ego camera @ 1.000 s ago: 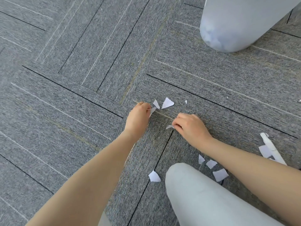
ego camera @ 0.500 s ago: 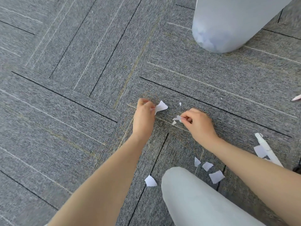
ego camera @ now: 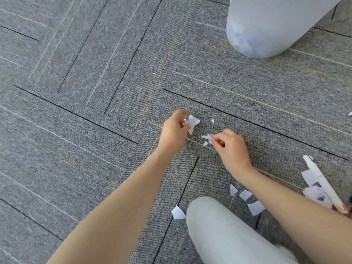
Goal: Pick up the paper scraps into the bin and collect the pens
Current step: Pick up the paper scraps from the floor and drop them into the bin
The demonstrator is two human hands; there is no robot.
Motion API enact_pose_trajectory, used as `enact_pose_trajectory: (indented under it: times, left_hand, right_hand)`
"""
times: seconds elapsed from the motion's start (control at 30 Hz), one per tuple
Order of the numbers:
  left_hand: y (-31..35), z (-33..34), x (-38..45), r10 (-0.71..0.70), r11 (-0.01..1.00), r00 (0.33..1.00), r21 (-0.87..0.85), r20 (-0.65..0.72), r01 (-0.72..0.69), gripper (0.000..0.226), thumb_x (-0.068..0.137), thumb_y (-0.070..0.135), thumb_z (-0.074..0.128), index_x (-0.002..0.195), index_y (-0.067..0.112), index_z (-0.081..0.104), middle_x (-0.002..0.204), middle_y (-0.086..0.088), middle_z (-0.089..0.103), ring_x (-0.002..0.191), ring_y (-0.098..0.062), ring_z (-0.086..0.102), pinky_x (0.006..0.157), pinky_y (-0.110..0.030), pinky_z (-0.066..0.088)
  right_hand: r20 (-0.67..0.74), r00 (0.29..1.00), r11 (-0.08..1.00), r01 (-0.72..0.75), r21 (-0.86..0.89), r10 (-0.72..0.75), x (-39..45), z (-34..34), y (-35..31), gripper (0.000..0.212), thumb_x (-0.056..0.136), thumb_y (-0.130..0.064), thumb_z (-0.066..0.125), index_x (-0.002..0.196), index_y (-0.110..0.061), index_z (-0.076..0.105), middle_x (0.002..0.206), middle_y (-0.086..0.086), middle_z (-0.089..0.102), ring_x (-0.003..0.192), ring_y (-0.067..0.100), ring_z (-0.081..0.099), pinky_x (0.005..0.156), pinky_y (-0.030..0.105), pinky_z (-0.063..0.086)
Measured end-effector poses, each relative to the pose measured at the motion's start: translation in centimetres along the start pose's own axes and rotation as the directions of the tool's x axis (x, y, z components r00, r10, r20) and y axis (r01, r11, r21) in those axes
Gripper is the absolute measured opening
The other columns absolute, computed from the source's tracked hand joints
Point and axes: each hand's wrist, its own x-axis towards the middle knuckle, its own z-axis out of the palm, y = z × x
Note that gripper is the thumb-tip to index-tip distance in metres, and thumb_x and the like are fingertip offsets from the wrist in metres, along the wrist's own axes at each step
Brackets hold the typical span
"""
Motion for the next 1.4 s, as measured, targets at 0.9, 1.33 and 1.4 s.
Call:
enact_pose_trajectory:
  times: [0.9,1.33,1.4]
  left_hand:
    - [-0.6,1.6,-1.2,0.033,0.994,0.978,0.107,-0.207,-0.011,0.017,0.091,0.008,0.051,0.084,0.004,0.065,0.083,0.000,0.055,0.063,-0.008,0.044,0.054,-0.012,0.033]
    - [-1.5,0.7,-3.3,-0.356,0.891,0.926,-0.343,-0.125,0.297,0.021,0.090,0.011,0.055,0.070,0.018,0.057,0.056,0.006,0.050,0.041,-0.005,0.035,0.032,-0.011,0.026]
    - [-1.5,0.6,-3.3,-0.374,0.882,0.920,-0.352,-0.119,0.313,0.024,0.090,0.012,0.055,0.068,0.021,0.055,0.056,0.006,0.050,0.041,-0.005,0.034,0.034,-0.013,0.026]
  right_hand:
    - [0.189,0.960,0.961,0.234,-0.146,-0.205,0.0,-0.5,0.0,0.014,0.087,-0.016,0.061,0.095,-0.009,0.069,0.089,0.004,0.062,0.079,0.020,0.057,0.083,0.038,0.045]
    - [-0.059,0.992,0.994,-0.113,0.013,0.113,4.3,-1.2,-0.4,0.014,0.088,-0.016,0.059,0.094,-0.008,0.068,0.083,0.004,0.061,0.073,0.022,0.056,0.062,0.031,0.045]
    - [-0.055,0.991,0.992,-0.122,-0.033,0.120,4.5,-1.0,-0.5,0.014,0.088,-0.017,0.059,0.095,-0.009,0.068,0.084,0.003,0.061,0.073,0.021,0.055,0.064,0.033,0.047]
